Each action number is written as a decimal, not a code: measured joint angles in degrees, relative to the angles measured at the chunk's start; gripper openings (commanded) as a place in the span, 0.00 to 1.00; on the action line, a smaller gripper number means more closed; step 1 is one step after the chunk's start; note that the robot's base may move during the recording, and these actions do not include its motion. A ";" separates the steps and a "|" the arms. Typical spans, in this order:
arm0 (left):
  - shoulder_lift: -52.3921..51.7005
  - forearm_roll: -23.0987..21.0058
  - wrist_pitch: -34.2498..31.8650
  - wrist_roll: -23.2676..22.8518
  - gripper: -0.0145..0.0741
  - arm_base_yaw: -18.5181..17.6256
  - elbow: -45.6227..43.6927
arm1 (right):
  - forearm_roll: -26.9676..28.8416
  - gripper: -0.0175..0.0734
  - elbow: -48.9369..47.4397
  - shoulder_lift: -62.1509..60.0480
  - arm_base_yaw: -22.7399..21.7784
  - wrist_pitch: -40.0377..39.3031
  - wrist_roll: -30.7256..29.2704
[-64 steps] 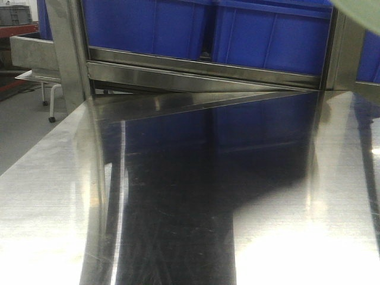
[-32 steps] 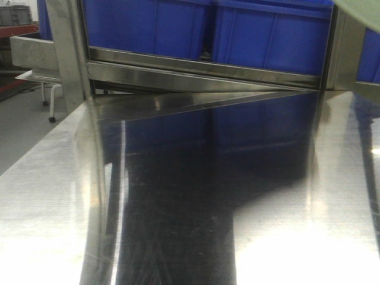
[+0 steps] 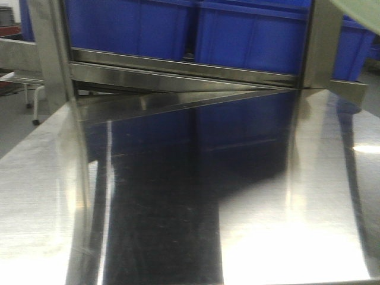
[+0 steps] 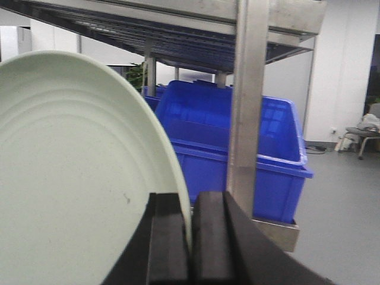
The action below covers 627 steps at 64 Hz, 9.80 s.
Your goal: Place green plate on second shelf with right arm
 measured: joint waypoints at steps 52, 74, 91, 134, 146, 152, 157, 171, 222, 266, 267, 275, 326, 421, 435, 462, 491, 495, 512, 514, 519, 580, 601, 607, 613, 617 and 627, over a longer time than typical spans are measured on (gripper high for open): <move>0.00 0.00 0.00 0.00 0.31 0.00 0.00 | 0.00 0.26 0.00 0.00 0.00 0.00 0.00; 0.00 0.00 0.00 0.00 0.31 0.00 0.00 | -0.02 0.26 0.00 0.00 0.00 0.00 0.00; 0.00 0.00 0.00 0.00 0.31 0.00 0.00 | -0.02 0.26 0.00 0.00 0.00 0.00 0.00; 0.00 0.00 0.00 0.00 0.31 0.00 0.00 | -0.02 0.26 0.00 -0.05 0.00 0.00 0.00; 0.00 0.00 0.00 0.00 0.31 0.00 0.00 | -0.02 0.26 0.00 -0.05 0.00 0.00 -0.10; 0.00 0.00 0.00 0.00 0.31 0.00 0.00 | -0.02 0.26 0.00 -0.05 0.00 0.00 -0.10; 0.00 0.00 0.00 0.00 0.31 0.00 0.00 | -0.02 0.26 0.00 -0.05 0.00 0.00 -0.10; 0.00 0.00 0.00 0.00 0.31 0.00 0.00 | -0.02 0.26 0.00 -0.05 0.00 0.00 -0.10; 0.00 0.00 0.00 0.00 0.31 0.11 0.00 | -0.02 0.26 0.00 -0.05 0.10 0.00 -0.10; 0.00 0.00 0.00 0.00 0.31 0.11 0.00 | -0.12 0.26 0.00 -0.05 0.10 -0.03 -0.10; 0.00 0.00 0.00 0.00 0.31 0.11 0.00 | -0.12 0.26 0.00 -0.05 0.10 -0.03 -0.10; 0.00 0.00 0.00 0.00 0.31 0.11 0.00 | -0.12 0.26 0.09 -0.05 0.10 -0.03 -0.10; 0.00 0.00 0.00 0.00 0.31 0.11 0.00 | -0.12 0.26 0.22 -0.05 0.10 -0.03 -0.10; 0.00 0.00 0.00 0.00 0.31 0.11 0.00 | -0.12 0.26 0.22 -0.05 0.10 -0.03 -0.10; 0.00 0.00 0.00 0.00 0.31 0.11 0.00 | -0.12 0.26 0.22 -0.05 0.10 -0.03 -0.10; 0.00 0.00 0.00 0.00 0.31 0.11 0.00 | -0.12 0.26 0.22 -0.05 0.10 -0.03 -0.10; 0.00 0.00 0.00 0.00 0.31 0.11 0.00 | -0.12 0.26 0.22 -0.05 0.10 -0.03 -0.10; 0.00 0.00 0.00 0.00 0.31 0.11 0.00 | -0.12 0.26 0.22 -0.05 0.10 -0.03 -0.10; 0.00 0.00 0.00 0.00 0.31 0.11 0.00 | -0.12 0.26 0.22 -0.05 0.10 -0.03 -0.10; 0.00 0.00 0.00 0.00 0.31 0.11 0.00 | -0.12 0.26 0.22 -0.05 0.10 -0.03 -0.10; 0.00 0.00 0.00 0.00 0.31 0.11 0.00 | -0.12 0.26 0.22 -0.05 0.10 -0.03 -0.10; 0.00 0.00 0.00 0.00 0.31 0.11 0.00 | -0.12 0.26 0.22 -0.05 0.10 -0.03 -0.10; 0.00 0.00 0.00 0.00 0.31 0.11 0.00 | -0.12 0.26 0.22 -0.05 0.10 -0.03 -0.10; 0.00 0.00 0.00 0.00 0.31 0.11 0.00 | -0.12 0.26 0.22 -0.05 0.10 -0.03 -0.10; 0.00 0.00 0.00 0.00 0.31 0.11 0.00 | -0.12 0.26 0.22 -0.05 0.10 -0.13 -0.10; 0.00 0.00 0.00 0.00 0.31 0.11 0.00 | -0.12 0.26 0.22 -0.05 0.10 -0.55 -0.10; 0.00 0.00 0.00 0.00 0.31 0.11 0.00 | -0.12 0.26 0.22 0.06 0.10 -3.20 0.00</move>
